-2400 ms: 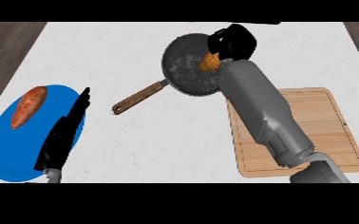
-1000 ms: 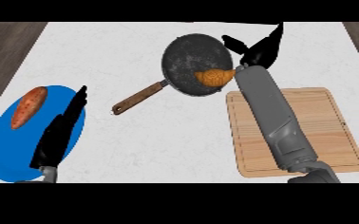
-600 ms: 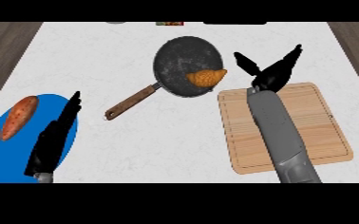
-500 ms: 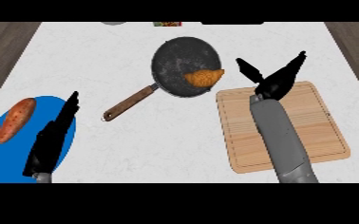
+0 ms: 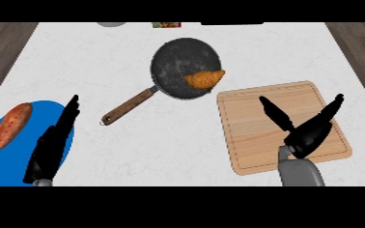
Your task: Pick the croissant from the cutting board and place it in the pan
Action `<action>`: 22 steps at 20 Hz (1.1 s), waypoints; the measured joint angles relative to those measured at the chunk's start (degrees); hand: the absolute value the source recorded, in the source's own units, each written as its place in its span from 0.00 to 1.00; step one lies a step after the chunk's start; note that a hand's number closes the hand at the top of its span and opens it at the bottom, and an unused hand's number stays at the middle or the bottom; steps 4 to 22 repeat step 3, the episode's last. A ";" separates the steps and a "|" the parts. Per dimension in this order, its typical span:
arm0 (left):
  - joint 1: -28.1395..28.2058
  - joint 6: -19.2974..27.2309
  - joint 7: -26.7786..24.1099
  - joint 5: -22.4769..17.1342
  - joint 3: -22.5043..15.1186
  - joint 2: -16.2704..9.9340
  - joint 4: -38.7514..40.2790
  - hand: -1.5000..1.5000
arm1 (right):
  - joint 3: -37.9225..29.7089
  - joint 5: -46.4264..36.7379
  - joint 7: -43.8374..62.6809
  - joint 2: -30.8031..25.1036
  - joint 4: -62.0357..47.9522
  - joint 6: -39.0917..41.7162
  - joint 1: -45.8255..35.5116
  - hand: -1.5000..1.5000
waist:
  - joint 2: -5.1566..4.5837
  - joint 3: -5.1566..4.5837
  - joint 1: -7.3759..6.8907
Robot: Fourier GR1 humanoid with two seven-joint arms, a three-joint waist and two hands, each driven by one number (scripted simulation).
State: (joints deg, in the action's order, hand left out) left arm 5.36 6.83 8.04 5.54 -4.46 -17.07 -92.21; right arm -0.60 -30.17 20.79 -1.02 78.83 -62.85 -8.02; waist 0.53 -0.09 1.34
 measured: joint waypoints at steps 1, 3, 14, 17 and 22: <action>-0.42 -0.27 -0.01 0.03 0.30 -0.17 0.36 0.50 | 0.71 -0.88 1.26 -0.33 3.50 0.95 2.77 0.00 | -0.04 0.01 -0.01; -0.24 -0.79 0.78 -0.13 0.32 -0.03 -0.62 0.50 | 2.12 -1.45 2.41 -0.80 10.04 2.53 8.43 0.00 | -0.12 0.01 -0.20; -0.24 -0.79 0.78 -0.13 0.32 -0.03 -0.62 0.50 | 2.12 -1.45 2.41 -0.80 10.04 2.53 8.43 0.00 | -0.12 0.01 -0.20; -0.24 -0.79 0.78 -0.13 0.32 -0.03 -0.62 0.50 | 2.12 -1.45 2.41 -0.80 10.04 2.53 8.43 0.00 | -0.12 0.01 -0.20; -0.24 -0.79 0.78 -0.13 0.32 -0.03 -0.62 0.50 | 2.12 -1.45 2.41 -0.80 10.04 2.53 8.43 0.00 | -0.12 0.01 -0.20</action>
